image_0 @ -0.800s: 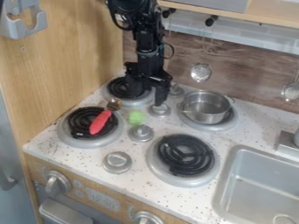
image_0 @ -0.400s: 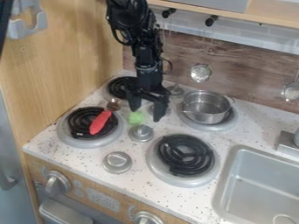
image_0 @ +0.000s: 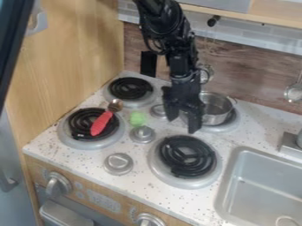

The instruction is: Move the silver pot to the bottom right burner

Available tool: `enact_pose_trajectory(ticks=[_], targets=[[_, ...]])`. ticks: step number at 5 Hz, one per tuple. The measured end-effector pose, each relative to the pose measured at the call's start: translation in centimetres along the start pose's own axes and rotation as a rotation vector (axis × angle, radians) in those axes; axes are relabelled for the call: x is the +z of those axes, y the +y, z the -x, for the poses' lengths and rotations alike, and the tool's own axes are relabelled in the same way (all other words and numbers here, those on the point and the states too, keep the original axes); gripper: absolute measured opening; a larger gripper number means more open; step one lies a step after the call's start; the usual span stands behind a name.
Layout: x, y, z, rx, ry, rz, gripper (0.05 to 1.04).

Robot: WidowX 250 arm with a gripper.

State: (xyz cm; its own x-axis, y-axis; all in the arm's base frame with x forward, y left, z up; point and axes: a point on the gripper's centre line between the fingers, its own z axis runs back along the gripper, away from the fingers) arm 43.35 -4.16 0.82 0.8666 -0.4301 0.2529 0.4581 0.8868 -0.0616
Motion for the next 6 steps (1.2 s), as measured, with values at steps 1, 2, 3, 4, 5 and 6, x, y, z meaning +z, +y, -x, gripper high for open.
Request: enact_pose_trajectory(ticks=[1, 2, 3, 4, 5, 6], targets=[[0.2, -1.4, -2.8, -0.057, -0.069, 0.024, 0.999], [-0.2, -2.1, -4.8, -0.069, -0.106, 0.05, 0.999], [-1.6, -2.0, -6.3, -0.065, -0.116, 0.055, 0.999], [-3.7, -2.5, -6.9, -0.082, -0.079, 0.061, 0.999], [-5.0, -2.2, -7.1, -0.071, -0.056, 0.049, 0.94], [-5.2, -2.0, -7.2, -0.075, -0.065, 0.039, 0.632]])
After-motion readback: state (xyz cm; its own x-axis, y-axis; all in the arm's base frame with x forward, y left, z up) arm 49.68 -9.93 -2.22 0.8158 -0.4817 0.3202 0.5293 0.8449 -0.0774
